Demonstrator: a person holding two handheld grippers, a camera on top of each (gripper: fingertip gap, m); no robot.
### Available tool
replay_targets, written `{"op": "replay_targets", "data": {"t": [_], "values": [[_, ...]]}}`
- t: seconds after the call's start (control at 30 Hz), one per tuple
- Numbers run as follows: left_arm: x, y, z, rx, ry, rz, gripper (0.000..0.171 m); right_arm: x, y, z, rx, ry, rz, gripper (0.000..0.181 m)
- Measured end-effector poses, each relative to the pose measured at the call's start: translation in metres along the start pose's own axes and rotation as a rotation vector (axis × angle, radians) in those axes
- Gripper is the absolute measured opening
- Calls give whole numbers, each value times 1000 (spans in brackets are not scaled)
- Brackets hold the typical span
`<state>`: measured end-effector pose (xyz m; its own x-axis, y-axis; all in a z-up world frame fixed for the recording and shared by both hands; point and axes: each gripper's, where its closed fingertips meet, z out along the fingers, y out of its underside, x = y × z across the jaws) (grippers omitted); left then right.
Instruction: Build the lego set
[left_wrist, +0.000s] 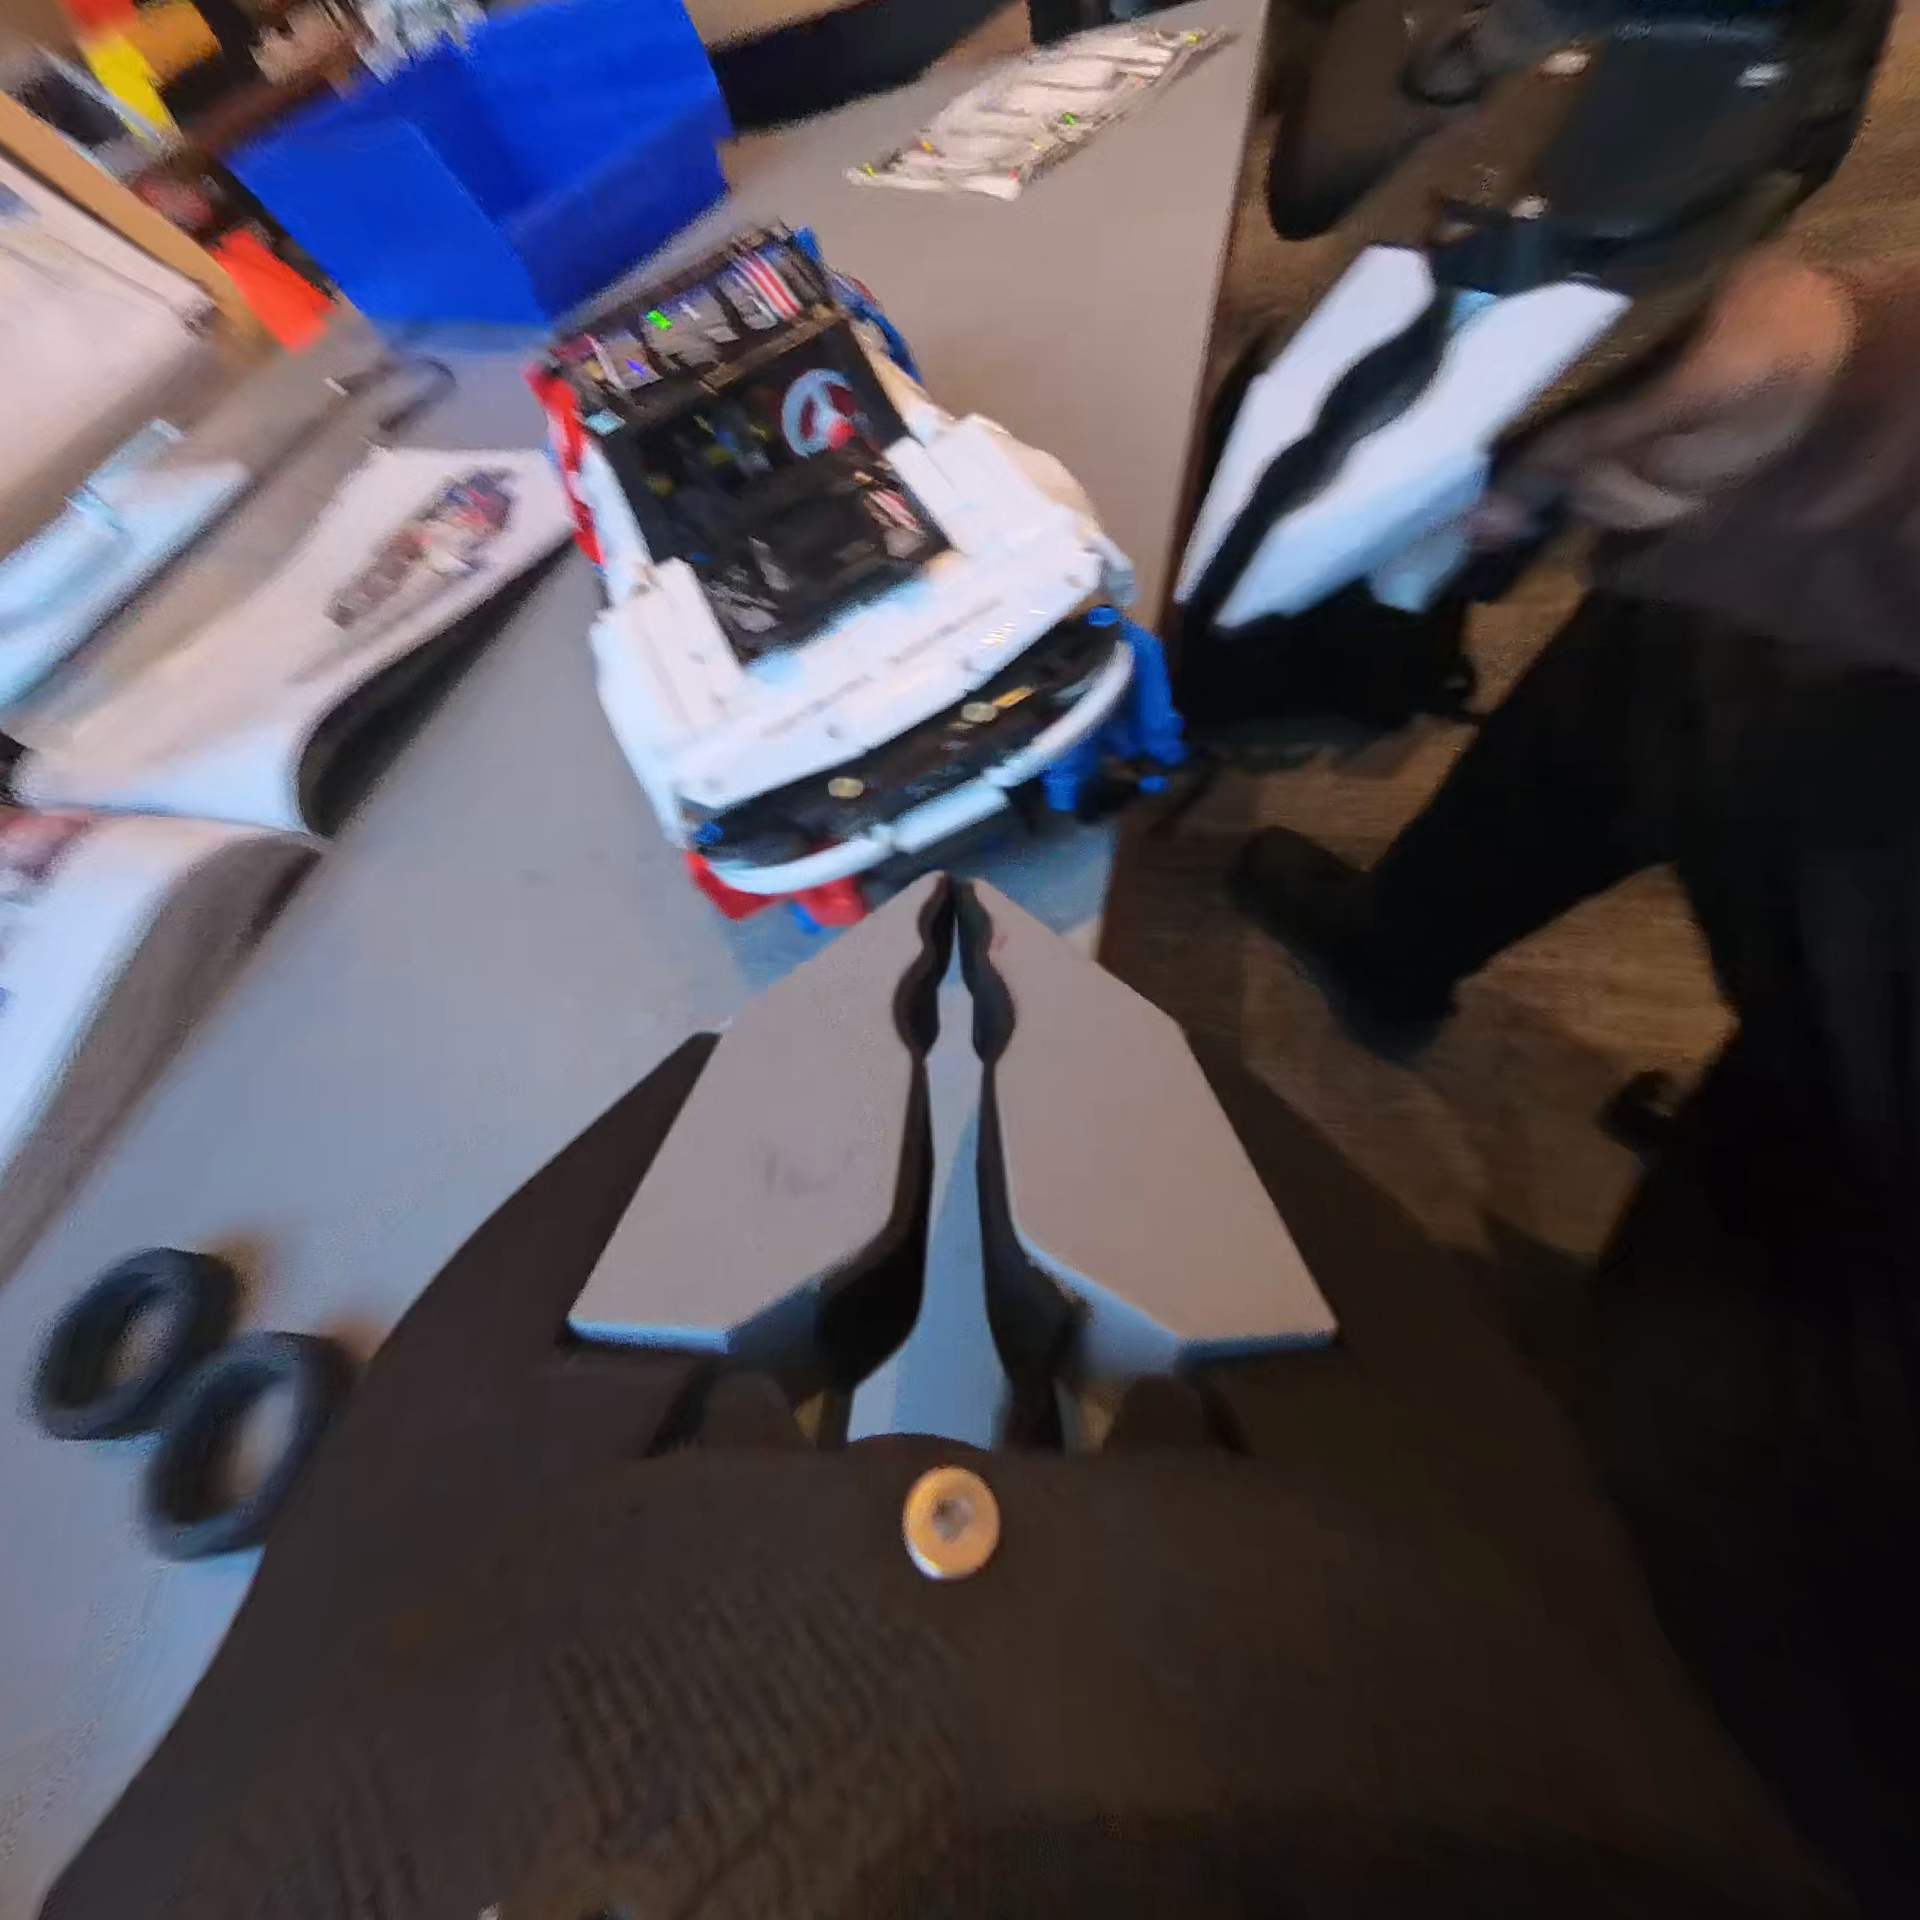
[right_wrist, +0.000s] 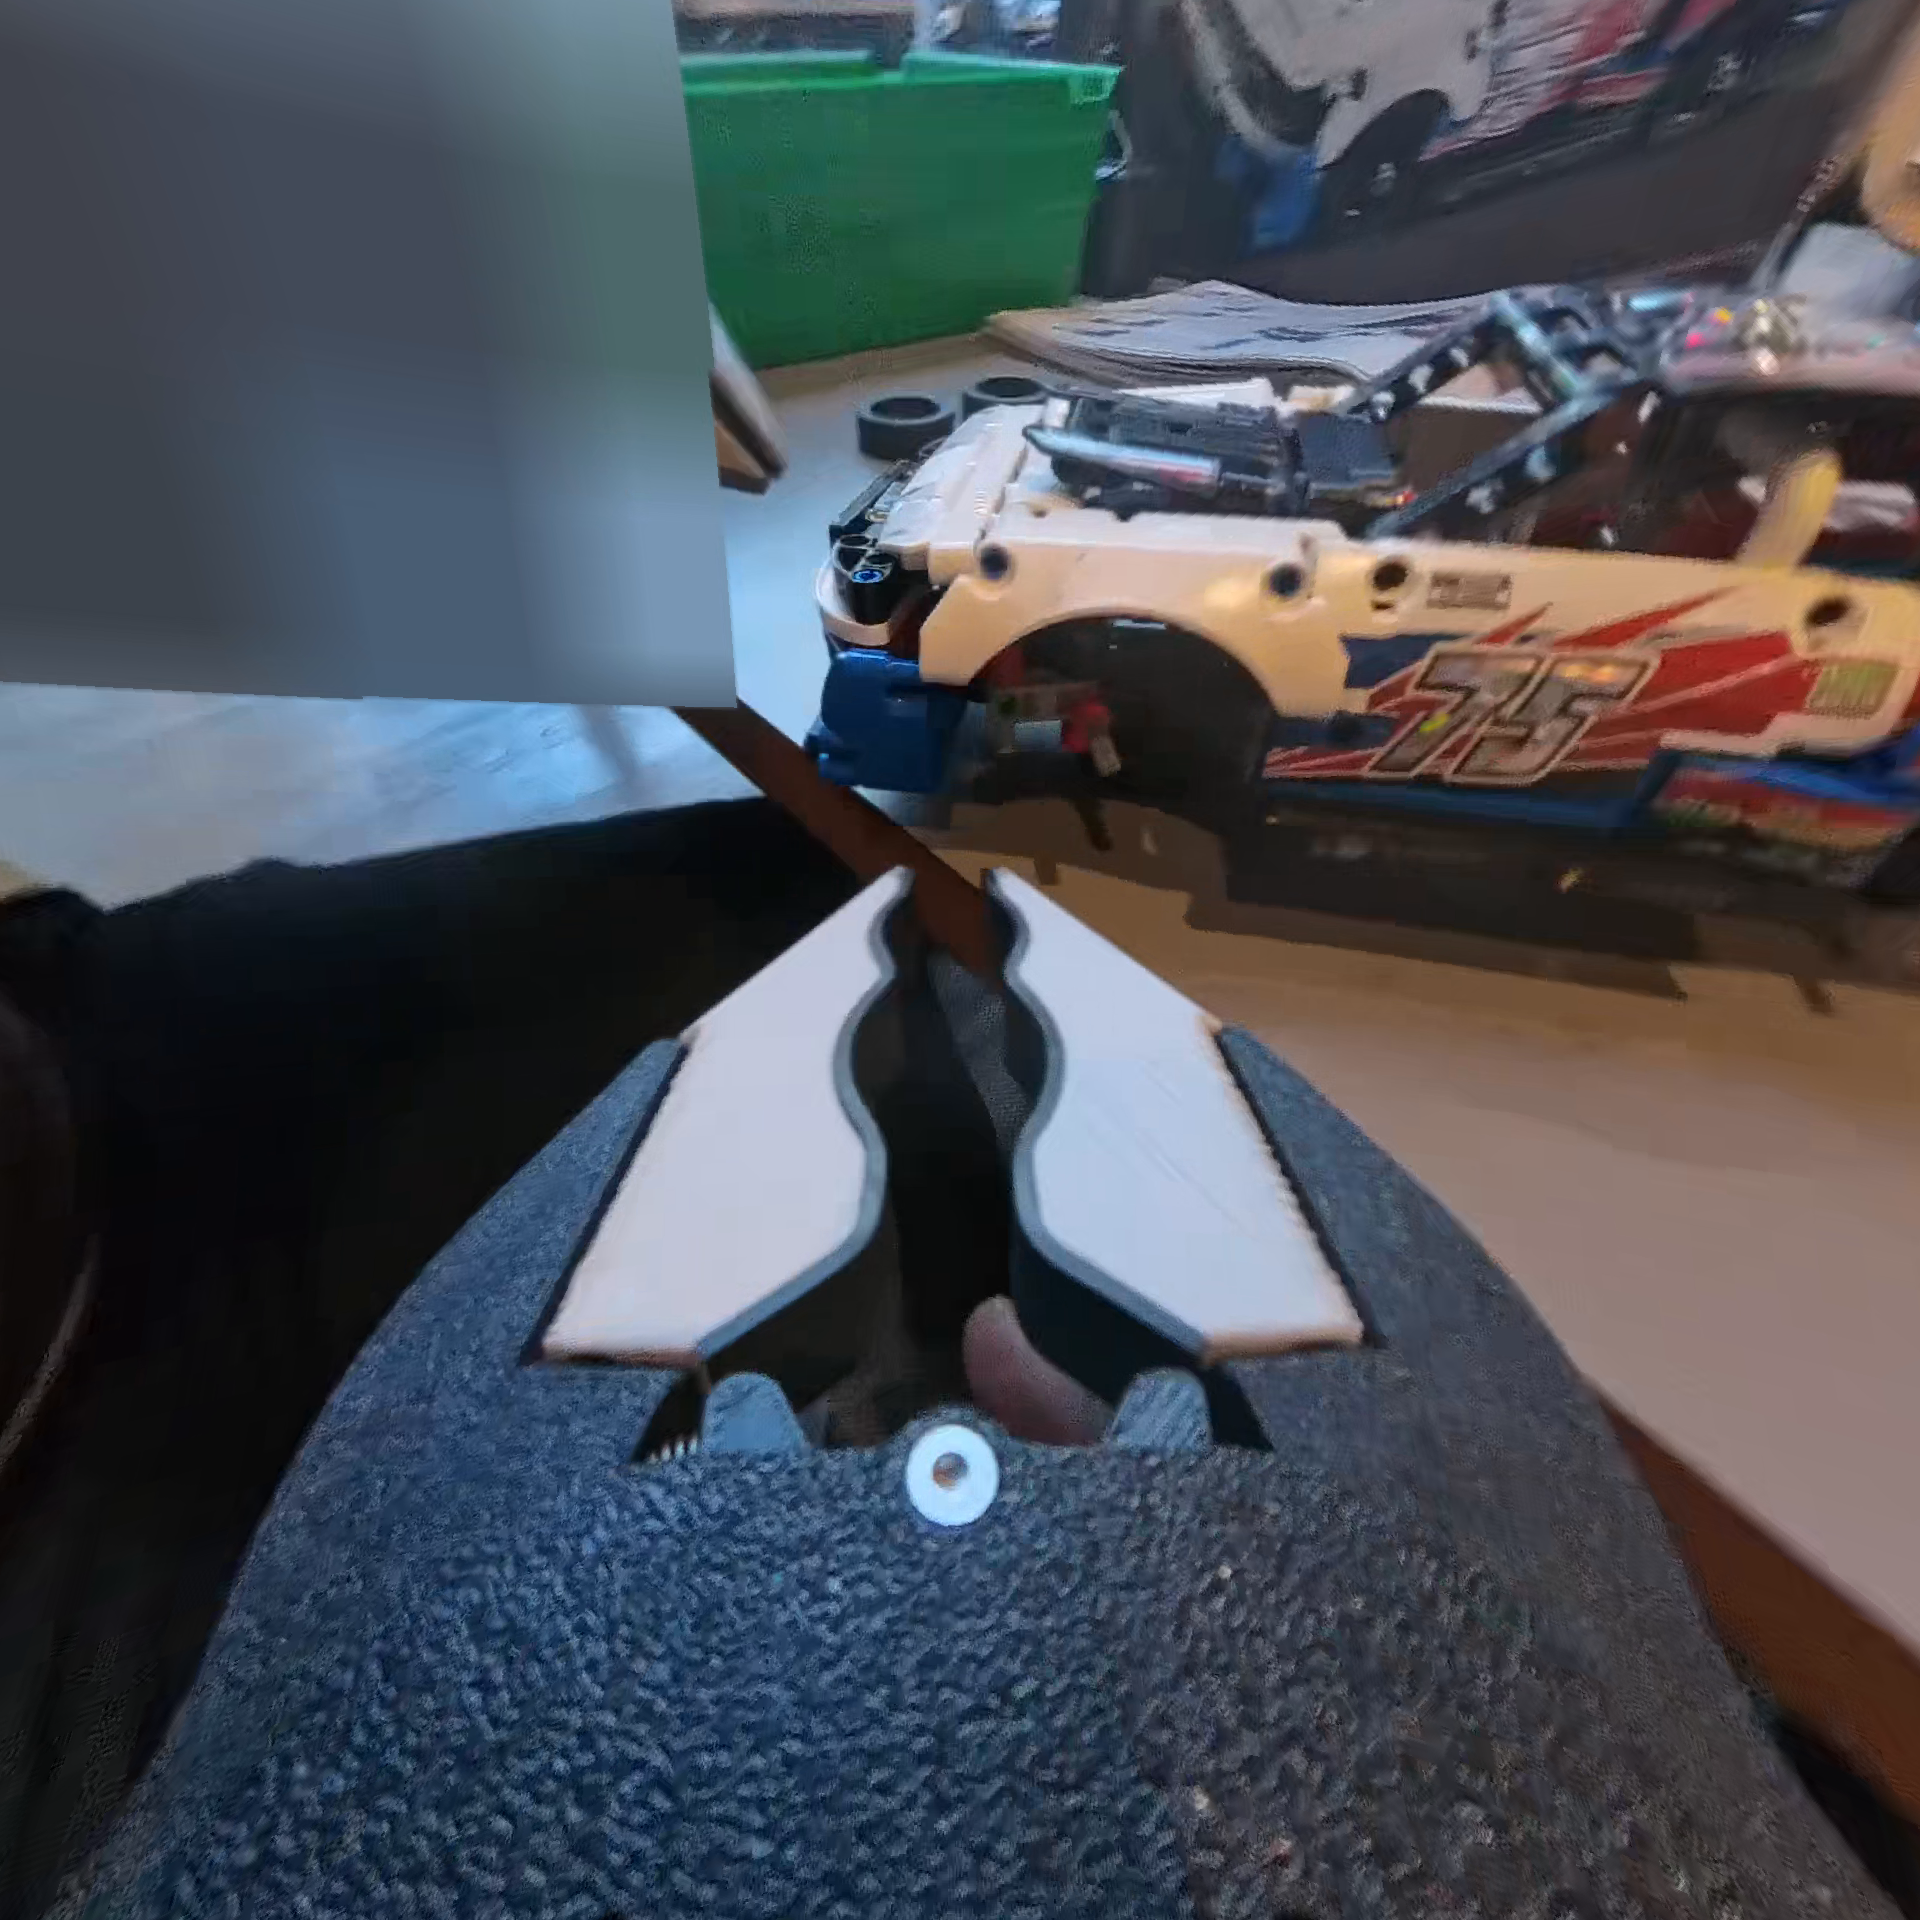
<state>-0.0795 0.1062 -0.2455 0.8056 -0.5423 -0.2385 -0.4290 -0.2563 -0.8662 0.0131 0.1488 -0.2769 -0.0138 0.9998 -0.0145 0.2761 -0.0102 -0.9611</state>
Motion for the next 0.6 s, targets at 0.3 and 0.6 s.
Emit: {"op": "replay_targets", "data": {"t": [0.3, 0.6], "values": [[45, 9, 39, -42, -120, -290, 17, 7, 10, 23, -108, -245, -247, 0], [36, 5, 44, 31, -237, -356, 18, -6, -13, 14, 55, -410, -263, 18]]}}
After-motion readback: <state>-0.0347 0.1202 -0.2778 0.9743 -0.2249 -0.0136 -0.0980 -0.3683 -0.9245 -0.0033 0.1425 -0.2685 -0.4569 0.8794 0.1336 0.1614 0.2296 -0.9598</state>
